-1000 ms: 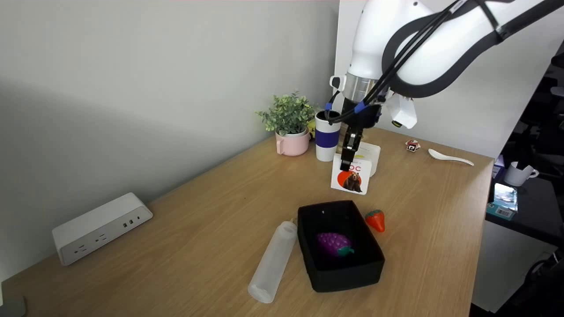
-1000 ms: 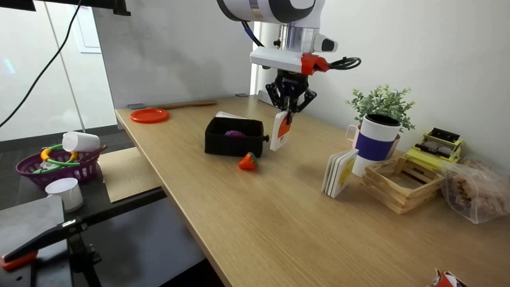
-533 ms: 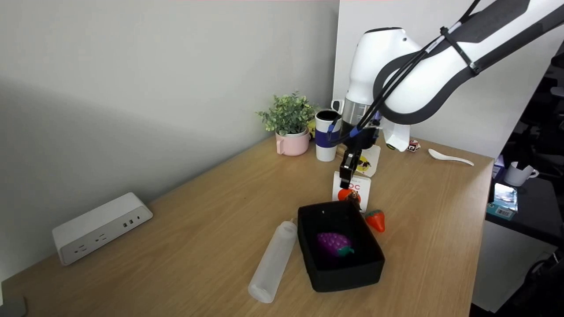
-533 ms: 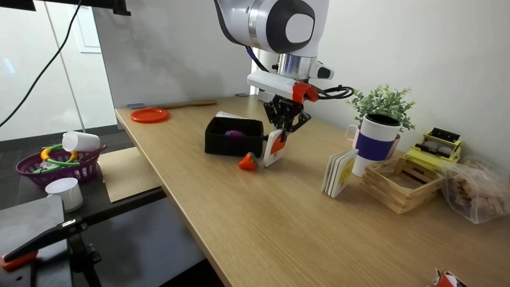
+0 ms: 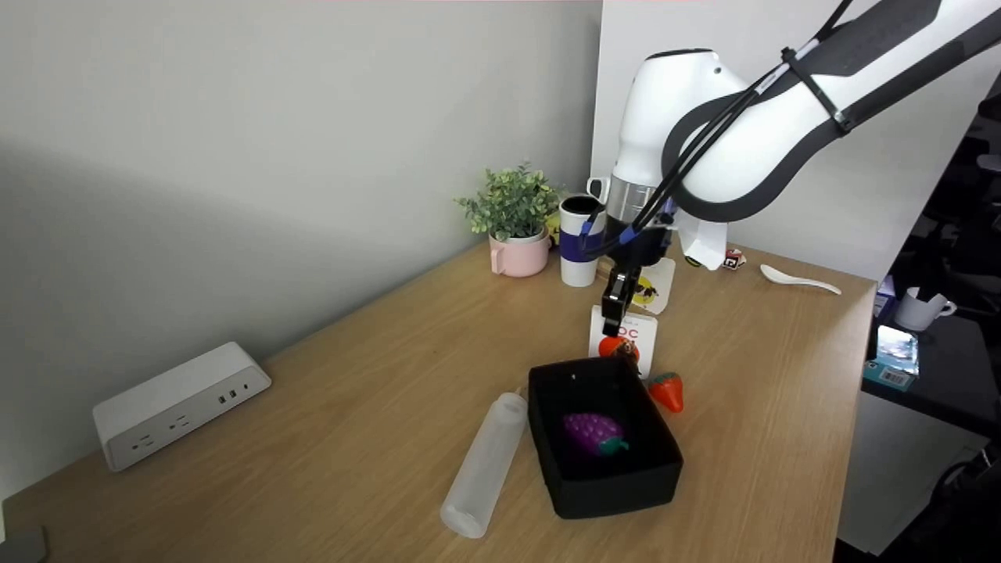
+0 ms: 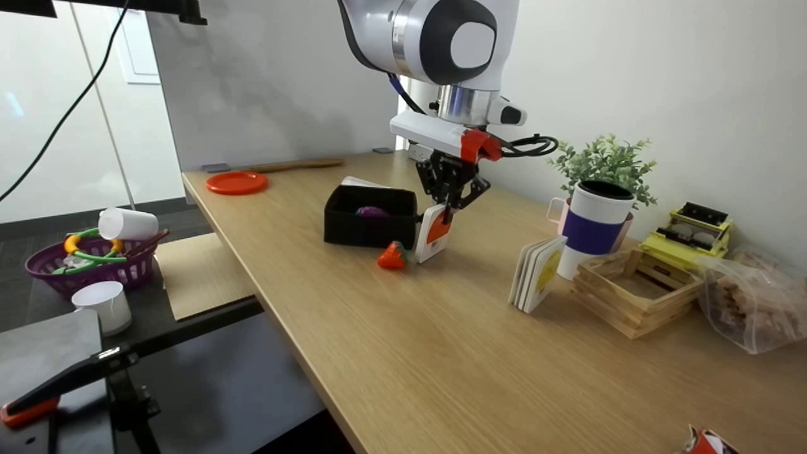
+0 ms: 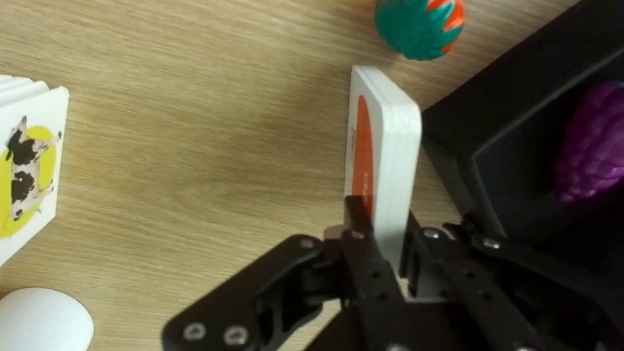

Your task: Put the book on the left in the black box, put the grape toy in the box, remove the book from the box then put the strawberry toy in the box

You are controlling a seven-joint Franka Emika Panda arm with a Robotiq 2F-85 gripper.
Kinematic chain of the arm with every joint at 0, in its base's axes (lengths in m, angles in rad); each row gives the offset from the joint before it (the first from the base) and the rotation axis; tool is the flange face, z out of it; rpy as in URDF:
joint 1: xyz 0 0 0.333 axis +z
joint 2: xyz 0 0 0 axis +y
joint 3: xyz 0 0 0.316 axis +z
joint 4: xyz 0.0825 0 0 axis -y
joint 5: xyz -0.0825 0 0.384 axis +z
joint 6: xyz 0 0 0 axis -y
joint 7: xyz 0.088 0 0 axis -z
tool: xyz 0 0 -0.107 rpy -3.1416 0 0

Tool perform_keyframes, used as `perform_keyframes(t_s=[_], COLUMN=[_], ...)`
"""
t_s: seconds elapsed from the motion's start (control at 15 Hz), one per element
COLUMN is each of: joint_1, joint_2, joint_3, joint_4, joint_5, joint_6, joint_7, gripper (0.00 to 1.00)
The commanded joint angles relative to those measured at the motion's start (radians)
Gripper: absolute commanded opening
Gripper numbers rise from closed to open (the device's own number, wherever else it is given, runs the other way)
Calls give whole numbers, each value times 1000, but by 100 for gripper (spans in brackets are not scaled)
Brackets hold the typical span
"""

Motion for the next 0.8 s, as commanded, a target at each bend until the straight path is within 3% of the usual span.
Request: perform_keyframes(t_s=[0.0, 0.13, 0.6, 0.73], joint_1=[-3, 0, 4, 8], joint_2=[10, 9, 6, -1], joint_3=[9, 9, 10, 9], joint_4=[18, 21, 33, 33], joint_5=[7, 4, 2, -3], joint_6=[-2, -4, -7, -8], joint_7=[4, 4, 5, 6], gripper=[39, 45, 96, 100])
